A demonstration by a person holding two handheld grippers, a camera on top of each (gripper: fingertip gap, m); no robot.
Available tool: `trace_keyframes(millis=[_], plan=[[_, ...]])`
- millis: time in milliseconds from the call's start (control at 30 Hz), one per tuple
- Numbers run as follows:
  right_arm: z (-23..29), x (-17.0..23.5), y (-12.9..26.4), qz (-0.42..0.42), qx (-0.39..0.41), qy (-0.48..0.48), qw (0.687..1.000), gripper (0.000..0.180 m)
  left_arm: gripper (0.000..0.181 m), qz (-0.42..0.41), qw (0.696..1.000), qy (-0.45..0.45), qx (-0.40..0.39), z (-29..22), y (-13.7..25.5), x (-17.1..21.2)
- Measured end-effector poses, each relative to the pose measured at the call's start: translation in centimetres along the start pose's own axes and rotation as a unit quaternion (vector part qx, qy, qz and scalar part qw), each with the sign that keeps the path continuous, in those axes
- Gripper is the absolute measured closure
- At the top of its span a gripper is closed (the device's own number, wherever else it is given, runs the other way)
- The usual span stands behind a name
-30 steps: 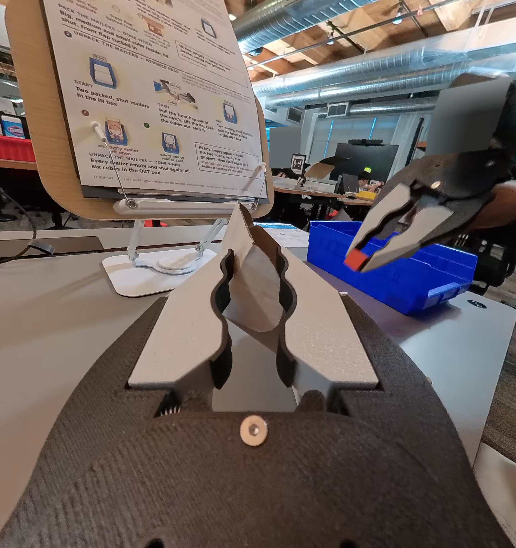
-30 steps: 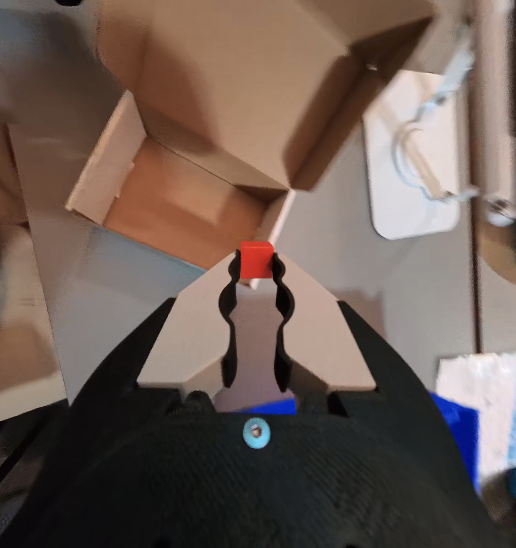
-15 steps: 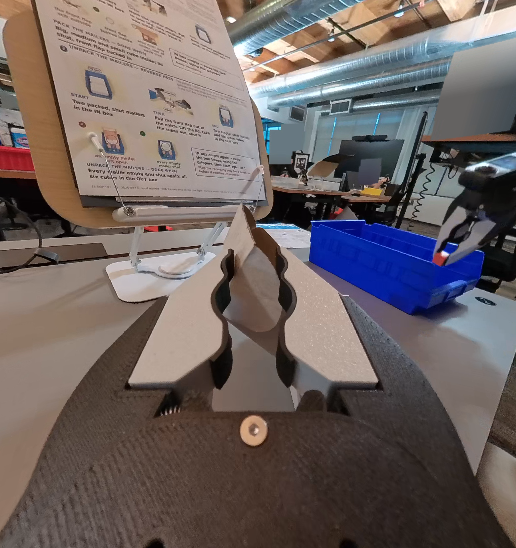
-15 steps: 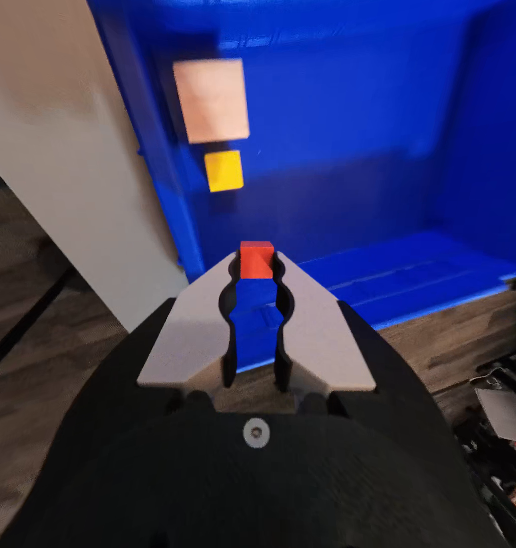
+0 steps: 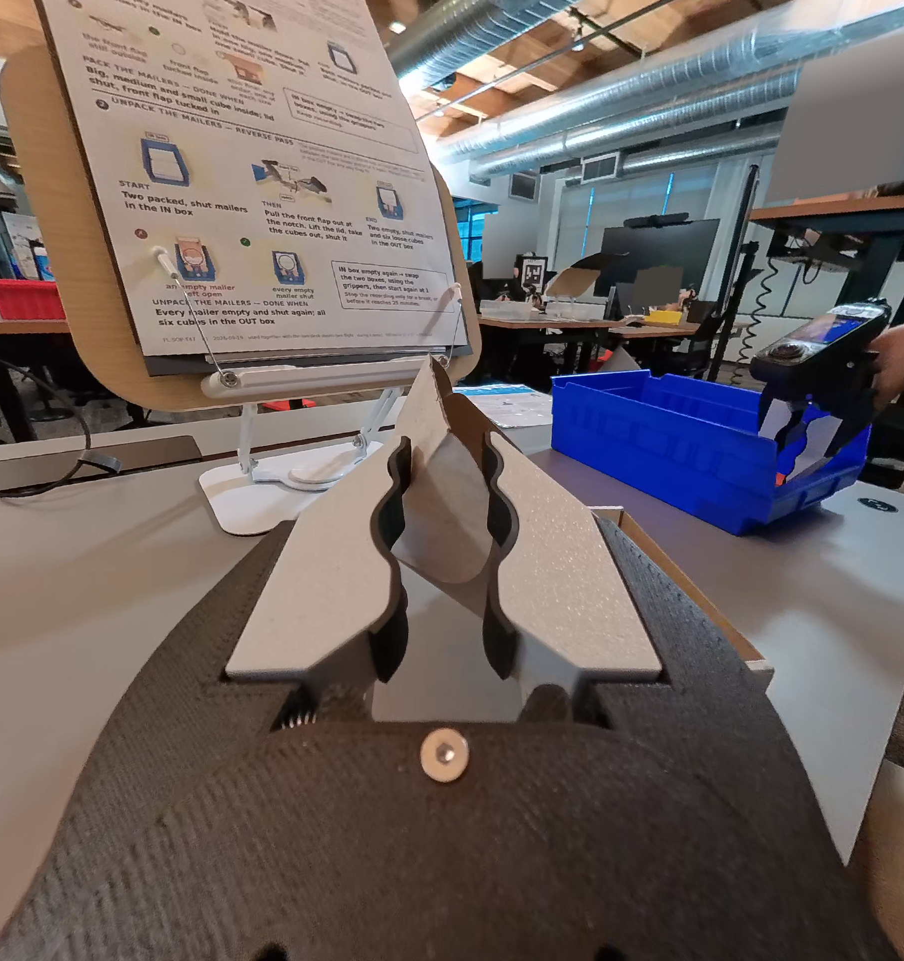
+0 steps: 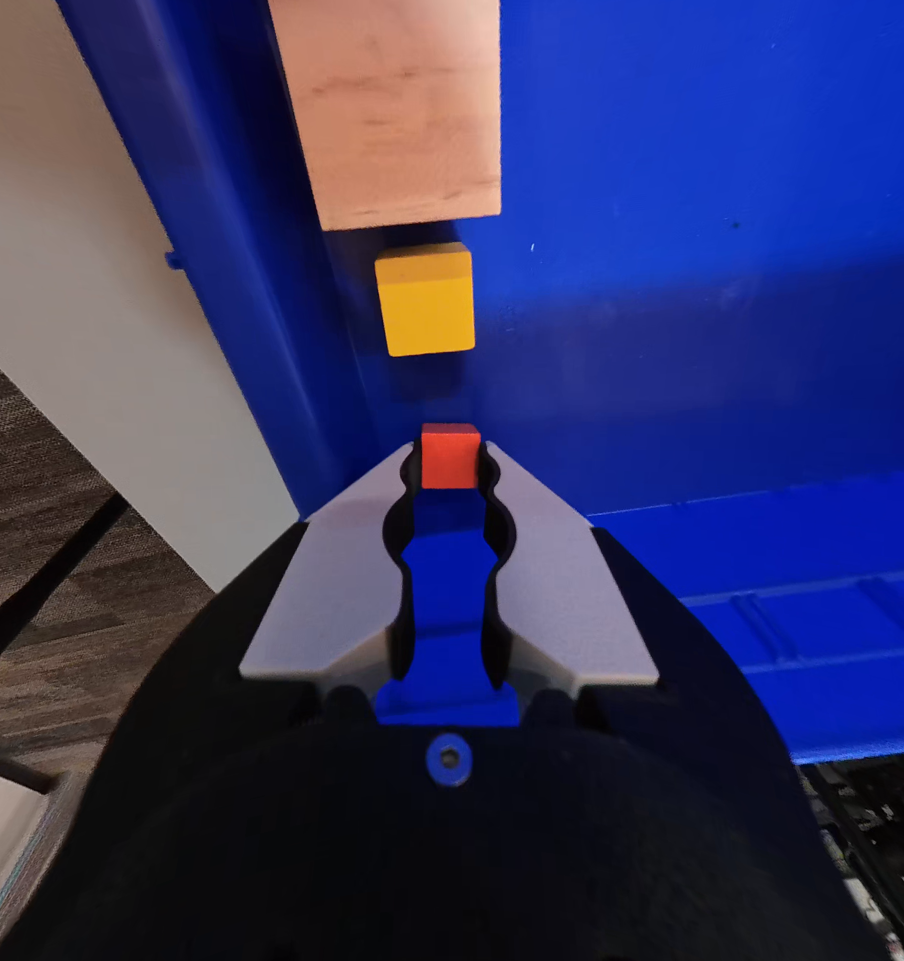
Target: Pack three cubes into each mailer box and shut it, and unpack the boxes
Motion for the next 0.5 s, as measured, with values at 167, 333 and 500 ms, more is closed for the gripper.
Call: trace_keyframes(millis=[167,333,500], plan=[[0.0,0.2,0.3,-0.002,0.014,-0.009,1.000,0.151,0.155,0.001,1.000,0.006,-0.001,0.3,0.0,0.1],[0.6,-0.3,4.0,-0.063,0.048,-0.028,0.996,0.134,0.155,0.000,1.000,0.003,-0.002,0.2,0.1,0.0],[4.1,-5.1,11.5,-0.261,0.111,-0.009,0.959,0.137,0.155,-0.006,1.000,0.005,0.004,-0.3,0.0,-0.3]])
Point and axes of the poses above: each gripper's, where its closed fingertips meet, y back along the fingers, x out of its underside, z = x × y across the jaws, the point moved 6 cm from there along y, back along the fingers, and after that the axes turned 15 degrees about -x, right-handed, at the moved point
